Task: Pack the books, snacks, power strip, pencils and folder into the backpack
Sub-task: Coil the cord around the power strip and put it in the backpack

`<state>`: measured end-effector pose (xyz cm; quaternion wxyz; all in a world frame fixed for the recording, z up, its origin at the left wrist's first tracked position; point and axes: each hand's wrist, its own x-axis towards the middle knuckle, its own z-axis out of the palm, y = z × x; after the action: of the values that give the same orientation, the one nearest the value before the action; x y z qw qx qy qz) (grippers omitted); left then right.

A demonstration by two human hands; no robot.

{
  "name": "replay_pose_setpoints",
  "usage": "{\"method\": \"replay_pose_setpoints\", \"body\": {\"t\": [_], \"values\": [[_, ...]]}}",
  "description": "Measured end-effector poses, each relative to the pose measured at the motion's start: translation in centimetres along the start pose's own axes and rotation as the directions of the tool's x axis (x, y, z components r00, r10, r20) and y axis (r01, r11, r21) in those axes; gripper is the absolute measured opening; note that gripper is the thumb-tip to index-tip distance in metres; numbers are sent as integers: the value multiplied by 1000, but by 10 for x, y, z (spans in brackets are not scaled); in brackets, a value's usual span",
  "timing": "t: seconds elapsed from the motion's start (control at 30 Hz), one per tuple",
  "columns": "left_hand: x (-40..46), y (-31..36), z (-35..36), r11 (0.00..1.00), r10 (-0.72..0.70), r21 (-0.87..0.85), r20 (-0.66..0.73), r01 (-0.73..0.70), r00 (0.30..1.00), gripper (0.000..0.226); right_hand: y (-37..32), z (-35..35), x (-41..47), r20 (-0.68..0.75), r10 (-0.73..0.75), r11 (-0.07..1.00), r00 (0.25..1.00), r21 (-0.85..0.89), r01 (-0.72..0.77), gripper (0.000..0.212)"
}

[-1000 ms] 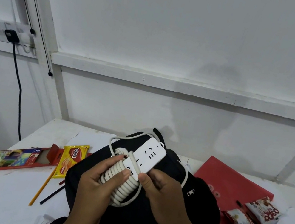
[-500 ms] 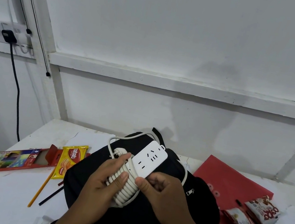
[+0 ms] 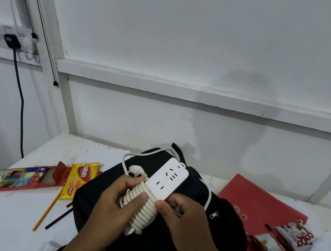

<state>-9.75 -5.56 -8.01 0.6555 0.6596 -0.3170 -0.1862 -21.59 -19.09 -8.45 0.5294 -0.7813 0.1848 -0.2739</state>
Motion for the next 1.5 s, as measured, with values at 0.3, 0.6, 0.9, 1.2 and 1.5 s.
{"method": "replay_pose_setpoints", "body": {"t": [0.3, 0.6, 0.9, 1.2, 1.5], "values": [[7, 11, -5, 966, -203, -134, 126, 220, 971, 41, 4, 6, 0, -130, -103, 993, 986, -79, 93, 37], [5, 12, -1, 977, -184, -68, 195, 200, 963, 26, 4, 7, 3, -121, -183, 983, 976, -55, 177, 34], [-1, 15, 10, 990, 35, 138, -53, -27, 998, 32, 9, 2, 5, -113, -247, 948, 962, -234, 216, 32], [1, 7, 5, 999, 34, 20, -124, -31, 992, 34, 18, -8, 5, -4, -254, 913, 967, -332, 238, 17], [6, 6, -3, 999, -44, -26, -296, 38, 954, 31, 43, -36, 3, -29, -243, 755, 970, -633, 171, 8]]}}
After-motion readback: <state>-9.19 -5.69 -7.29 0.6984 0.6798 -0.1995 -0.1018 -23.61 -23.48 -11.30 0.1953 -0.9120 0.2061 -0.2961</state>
